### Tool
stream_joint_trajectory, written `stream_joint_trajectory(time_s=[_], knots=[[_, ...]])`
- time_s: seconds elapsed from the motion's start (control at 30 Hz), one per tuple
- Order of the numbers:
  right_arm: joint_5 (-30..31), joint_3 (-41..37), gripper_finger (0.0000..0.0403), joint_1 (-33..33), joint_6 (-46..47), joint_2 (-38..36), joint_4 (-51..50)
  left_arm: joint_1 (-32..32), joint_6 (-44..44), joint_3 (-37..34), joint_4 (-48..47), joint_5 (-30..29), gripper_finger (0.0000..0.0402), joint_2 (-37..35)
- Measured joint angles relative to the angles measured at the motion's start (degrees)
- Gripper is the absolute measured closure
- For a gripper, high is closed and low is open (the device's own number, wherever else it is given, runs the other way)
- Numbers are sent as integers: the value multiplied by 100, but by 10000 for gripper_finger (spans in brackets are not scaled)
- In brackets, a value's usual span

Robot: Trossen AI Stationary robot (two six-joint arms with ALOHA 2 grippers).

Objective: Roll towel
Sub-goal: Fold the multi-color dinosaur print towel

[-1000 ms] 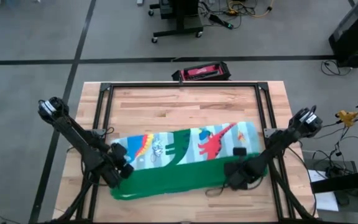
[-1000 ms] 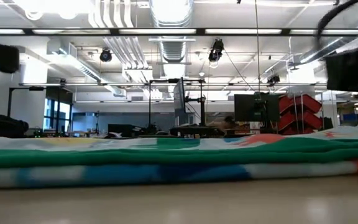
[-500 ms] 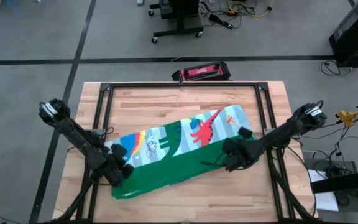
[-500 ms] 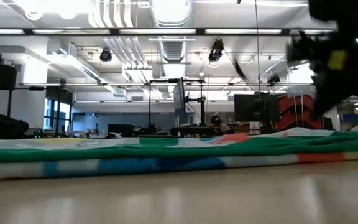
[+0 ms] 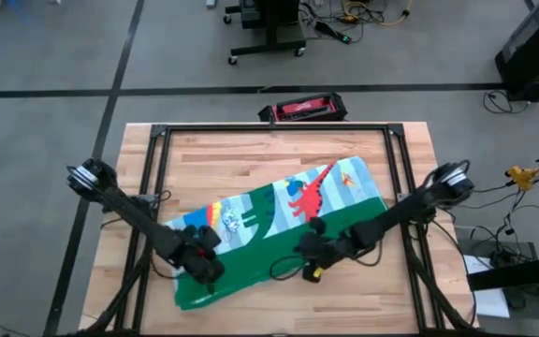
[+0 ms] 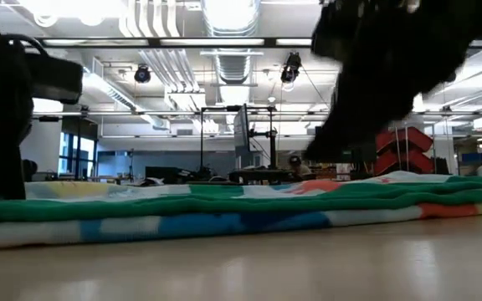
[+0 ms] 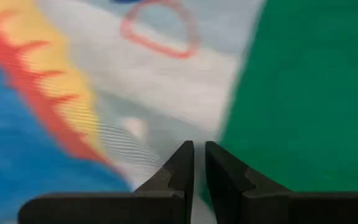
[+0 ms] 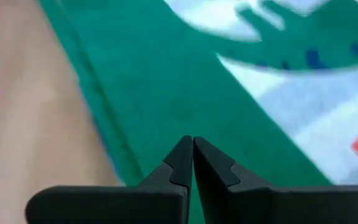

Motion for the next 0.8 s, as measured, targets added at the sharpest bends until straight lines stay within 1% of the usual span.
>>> stream_joint_trajectory(time_s=[0.13,0.27,0.37,0.5,0.6,0.73,0.8], knots=[[-4,0,403,60,157,357,35,32,-111,267,-1011,48,378,361],[-88,17,403,87,440,453,-190,22,-107,425,-1334,122,378,439],[-72,30,403,111,701,446,-750,6,-57,575,-1368,136,378,360],[-46,26,403,140,733,272,-1643,-34,-61,750,-1540,112,378,164],[94,-5,403,142,701,61,-2305,-34,-226,651,-1549,103,378,47],[397,-56,403,128,721,-344,-3107,-34,-206,404,-1176,82,378,97],[498,-79,403,142,747,-572,-3149,-34,-90,247,-844,57,378,139]])
